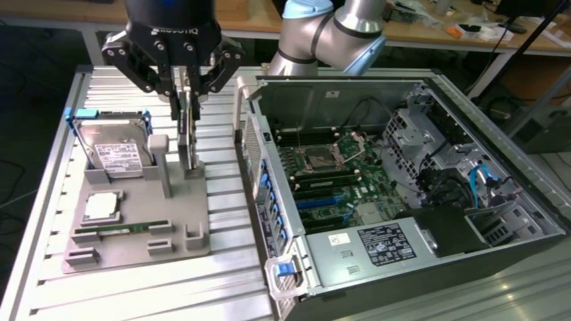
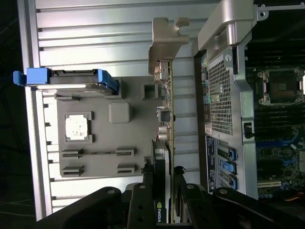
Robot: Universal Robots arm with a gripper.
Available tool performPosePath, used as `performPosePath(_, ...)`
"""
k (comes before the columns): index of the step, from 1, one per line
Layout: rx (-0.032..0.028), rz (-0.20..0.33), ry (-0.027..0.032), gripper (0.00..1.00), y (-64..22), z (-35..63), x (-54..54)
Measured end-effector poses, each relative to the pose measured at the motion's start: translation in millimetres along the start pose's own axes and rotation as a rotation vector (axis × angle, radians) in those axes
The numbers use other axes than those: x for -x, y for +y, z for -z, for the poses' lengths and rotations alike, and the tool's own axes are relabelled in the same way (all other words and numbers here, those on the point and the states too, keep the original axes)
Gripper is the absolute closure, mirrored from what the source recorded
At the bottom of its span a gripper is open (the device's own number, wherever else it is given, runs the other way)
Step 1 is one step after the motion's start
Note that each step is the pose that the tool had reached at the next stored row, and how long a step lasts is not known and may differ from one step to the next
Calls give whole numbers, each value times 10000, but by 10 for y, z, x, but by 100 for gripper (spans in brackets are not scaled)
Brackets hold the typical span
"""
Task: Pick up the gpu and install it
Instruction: 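Pick up the gpu and move the gpu toward the slot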
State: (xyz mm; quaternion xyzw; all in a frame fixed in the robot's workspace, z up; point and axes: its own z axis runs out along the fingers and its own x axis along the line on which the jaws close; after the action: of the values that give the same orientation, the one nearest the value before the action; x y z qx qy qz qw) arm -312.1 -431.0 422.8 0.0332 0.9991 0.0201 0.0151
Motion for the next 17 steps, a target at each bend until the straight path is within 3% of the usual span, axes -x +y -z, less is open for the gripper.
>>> performPosePath(5, -3, 0, 4, 73, 1, 2, 12)
performPosePath(17, -1, 0, 11, 73, 12, -5, 190)
